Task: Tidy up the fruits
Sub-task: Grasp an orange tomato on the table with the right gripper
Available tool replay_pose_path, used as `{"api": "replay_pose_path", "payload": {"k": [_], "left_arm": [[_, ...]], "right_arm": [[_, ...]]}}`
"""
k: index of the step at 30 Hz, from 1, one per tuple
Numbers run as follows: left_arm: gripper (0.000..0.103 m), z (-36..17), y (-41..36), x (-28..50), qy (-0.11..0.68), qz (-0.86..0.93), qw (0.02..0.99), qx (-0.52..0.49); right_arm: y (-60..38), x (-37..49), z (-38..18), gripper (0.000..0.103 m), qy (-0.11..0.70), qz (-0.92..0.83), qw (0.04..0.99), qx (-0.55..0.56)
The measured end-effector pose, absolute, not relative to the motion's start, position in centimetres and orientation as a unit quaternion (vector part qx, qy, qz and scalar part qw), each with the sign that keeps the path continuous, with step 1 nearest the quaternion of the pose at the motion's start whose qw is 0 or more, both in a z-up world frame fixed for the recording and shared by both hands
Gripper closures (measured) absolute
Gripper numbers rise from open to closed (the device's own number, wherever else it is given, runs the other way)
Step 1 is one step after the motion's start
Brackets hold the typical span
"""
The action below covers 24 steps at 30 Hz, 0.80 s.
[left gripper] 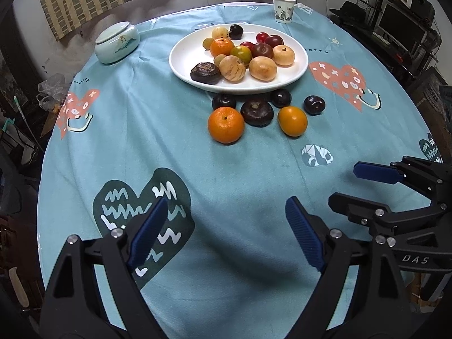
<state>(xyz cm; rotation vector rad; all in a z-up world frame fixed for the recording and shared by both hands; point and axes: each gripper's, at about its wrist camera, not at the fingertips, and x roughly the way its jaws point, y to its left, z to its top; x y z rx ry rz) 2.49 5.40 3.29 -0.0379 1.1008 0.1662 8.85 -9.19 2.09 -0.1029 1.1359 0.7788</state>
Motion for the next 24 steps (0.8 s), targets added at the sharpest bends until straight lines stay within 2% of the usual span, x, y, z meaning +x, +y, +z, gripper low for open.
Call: {"api": "replay_pose_path", "payload": {"k": [10,19,24], "left_arm": [[0.016,2.5,7.4,2.7,0.532,0.101,0.84,-0.038],[0.016,2.4,8.3,2.9,0.537,0.111,0.835,-0.044],[0.016,2.1,9.0,3.0,0.54,0.119,0.831,-0.057]], "right_arm": [[-9.1,9.9,1.5,0.042,0.522,0.35,0.776,-0.046],[-5.5,15.8,0.5,0.042,0.512,0.334,0.788,-0.069],[-3.8,17.4,-0.5,0.051,0.524,0.334,0.779,-0.084]]}}
